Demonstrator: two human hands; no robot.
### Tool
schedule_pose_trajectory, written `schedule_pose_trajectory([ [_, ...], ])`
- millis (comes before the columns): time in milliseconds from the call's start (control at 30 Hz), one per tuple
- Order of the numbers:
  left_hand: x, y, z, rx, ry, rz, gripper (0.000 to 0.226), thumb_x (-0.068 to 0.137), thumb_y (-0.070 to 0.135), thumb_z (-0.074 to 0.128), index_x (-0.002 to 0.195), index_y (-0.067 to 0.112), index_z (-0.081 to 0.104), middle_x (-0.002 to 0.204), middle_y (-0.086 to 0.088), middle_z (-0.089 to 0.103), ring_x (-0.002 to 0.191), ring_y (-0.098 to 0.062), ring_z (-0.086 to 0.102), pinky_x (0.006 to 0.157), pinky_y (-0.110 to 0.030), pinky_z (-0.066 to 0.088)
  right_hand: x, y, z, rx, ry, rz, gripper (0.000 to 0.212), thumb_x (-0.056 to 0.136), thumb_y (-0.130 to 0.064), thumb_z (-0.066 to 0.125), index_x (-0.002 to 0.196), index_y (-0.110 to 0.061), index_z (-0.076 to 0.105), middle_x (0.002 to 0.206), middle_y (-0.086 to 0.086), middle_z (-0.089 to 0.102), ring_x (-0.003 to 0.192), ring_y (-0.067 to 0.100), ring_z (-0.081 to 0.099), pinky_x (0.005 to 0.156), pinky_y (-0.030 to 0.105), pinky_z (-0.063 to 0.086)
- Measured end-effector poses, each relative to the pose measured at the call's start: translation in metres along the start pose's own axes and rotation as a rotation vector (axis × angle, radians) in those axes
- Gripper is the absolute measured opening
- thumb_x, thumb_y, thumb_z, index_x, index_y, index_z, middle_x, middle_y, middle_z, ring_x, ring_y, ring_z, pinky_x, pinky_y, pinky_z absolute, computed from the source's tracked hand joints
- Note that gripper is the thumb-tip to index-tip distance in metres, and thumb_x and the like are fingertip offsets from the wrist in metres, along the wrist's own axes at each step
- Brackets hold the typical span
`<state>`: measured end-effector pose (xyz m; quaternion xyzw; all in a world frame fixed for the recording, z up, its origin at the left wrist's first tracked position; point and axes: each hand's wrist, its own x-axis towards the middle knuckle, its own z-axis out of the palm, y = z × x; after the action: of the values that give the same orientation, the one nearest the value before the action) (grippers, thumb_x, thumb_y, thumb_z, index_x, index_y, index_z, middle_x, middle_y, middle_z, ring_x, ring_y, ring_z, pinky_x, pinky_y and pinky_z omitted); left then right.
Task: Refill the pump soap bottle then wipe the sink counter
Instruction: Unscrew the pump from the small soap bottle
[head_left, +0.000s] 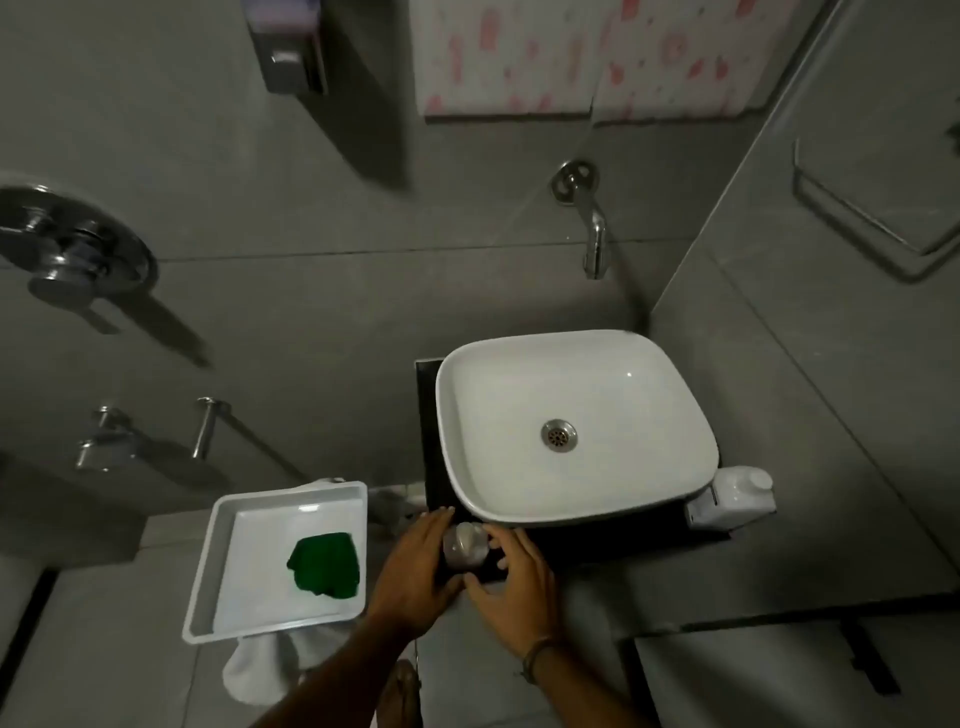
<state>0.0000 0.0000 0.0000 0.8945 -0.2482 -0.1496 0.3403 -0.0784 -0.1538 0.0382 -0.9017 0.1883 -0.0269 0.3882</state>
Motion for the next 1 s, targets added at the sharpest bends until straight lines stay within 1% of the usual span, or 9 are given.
schedule_pose_trajectory([
  [67, 0.009, -0.008, -0.002, -0.186, 0.01, -0.018, 0.071, 0.08, 0.045, 0.071, 0.145, 0.021, 0.056, 0.144, 0.0, 0.062, 0.133, -0.019, 0.059, 0.11, -0.032, 0.046, 0.009, -0.011, 0.014, 0.146, 0.061, 0.118, 0.061, 0.062, -0.047, 0.081, 0.119, -0.043, 0.061, 0.112, -0.023, 0.068, 0.095, -0.001, 0.065, 0.078, 0.014, 0.055],
  [200, 0.019, -0.014, -0.006, -0.28, 0.006, -0.045, 0.056, 0.071, 0.044, 0.069, 0.125, 0.031, 0.069, 0.119, 0.012, 0.071, 0.106, -0.004, 0.066, 0.09, -0.025, 0.056, 0.02, -0.026, 0.036, 0.266, 0.173, 0.294, 0.054, 0.054, -0.044, 0.093, 0.101, -0.038, 0.067, 0.102, -0.02, 0.07, 0.092, 0.006, 0.068, 0.077, 0.028, 0.061],
  [333, 0.023, -0.022, -0.003, -0.334, -0.022, -0.031, 0.051, 0.075, 0.03, 0.086, 0.124, 0.027, 0.072, 0.116, 0.011, 0.07, 0.105, -0.001, 0.066, 0.09, -0.017, 0.052, 0.023, -0.028, 0.043, 0.219, 0.268, 0.332, 0.037, 0.063, -0.04, 0.084, 0.095, -0.034, 0.066, 0.091, -0.016, 0.071, 0.086, 0.01, 0.07, 0.068, 0.027, 0.061],
  [400, 0.023, -0.027, -0.001, -0.356, -0.016, -0.012, 0.052, 0.076, 0.025, 0.091, 0.124, 0.028, 0.071, 0.116, 0.013, 0.069, 0.104, 0.006, 0.064, 0.09, -0.014, 0.05, 0.022, -0.025, 0.045, 0.204, 0.274, 0.334, 0.034, 0.07, -0.025, 0.082, 0.098, -0.036, 0.068, 0.1, -0.014, 0.073, 0.094, 0.012, 0.07, 0.076, 0.033, 0.063],
  [533, 0.024, -0.031, -0.001, -0.376, -0.033, 0.03, 0.054, 0.077, 0.031, 0.091, 0.126, 0.028, 0.071, 0.119, 0.009, 0.071, 0.108, -0.008, 0.066, 0.093, -0.023, 0.054, 0.013, -0.021, 0.042, 0.285, 0.214, 0.315, 0.064, 0.072, -0.001, 0.079, 0.125, -0.033, 0.064, 0.121, -0.009, 0.071, 0.111, 0.009, 0.067, 0.092, 0.036, 0.061],
  [633, 0.025, -0.033, -0.001, -0.382, -0.042, 0.052, 0.053, 0.078, 0.028, 0.087, 0.128, 0.024, 0.071, 0.121, 0.006, 0.071, 0.111, -0.013, 0.068, 0.095, -0.035, 0.058, 0.01, -0.034, 0.045, 0.354, 0.282, 0.387, 0.082, 0.063, -0.016, 0.093, 0.131, -0.038, 0.054, 0.113, -0.018, 0.068, 0.099, 0.003, 0.069, 0.078, 0.022, 0.062],
  [733, 0.025, -0.034, -0.002, -0.393, -0.042, 0.063, 0.055, 0.078, 0.031, 0.087, 0.13, 0.026, 0.07, 0.121, 0.009, 0.07, 0.11, -0.011, 0.068, 0.094, -0.033, 0.058, 0.015, -0.043, 0.051, 0.42, 0.395, 0.433, 0.072, 0.066, -0.009, 0.092, 0.115, -0.046, 0.055, 0.103, -0.013, 0.07, 0.095, 0.01, 0.071, 0.075, 0.028, 0.064],
  [833, 0.023, -0.032, -0.004, -0.403, -0.036, 0.05, 0.056, 0.077, 0.041, 0.084, 0.13, 0.028, 0.069, 0.12, 0.015, 0.068, 0.109, -0.009, 0.067, 0.095, -0.028, 0.056, 0.013, -0.042, 0.056, 0.48, 0.367, 0.421, 0.071, 0.074, 0.005, 0.081, 0.122, -0.043, 0.057, 0.111, -0.012, 0.072, 0.101, 0.012, 0.072, 0.084, 0.035, 0.065],
  [1000, 0.021, -0.03, -0.002, -0.406, -0.006, 0.053, 0.058, 0.076, 0.05, 0.075, 0.128, 0.026, 0.07, 0.12, 0.014, 0.068, 0.107, -0.008, 0.067, 0.092, -0.027, 0.057, 0.012, -0.048, 0.056, 0.462, 0.475, 0.418, 0.073, 0.069, -0.012, 0.091, 0.117, -0.05, 0.051, 0.105, -0.014, 0.07, 0.094, 0.006, 0.07, 0.072, 0.025, 0.063],
])
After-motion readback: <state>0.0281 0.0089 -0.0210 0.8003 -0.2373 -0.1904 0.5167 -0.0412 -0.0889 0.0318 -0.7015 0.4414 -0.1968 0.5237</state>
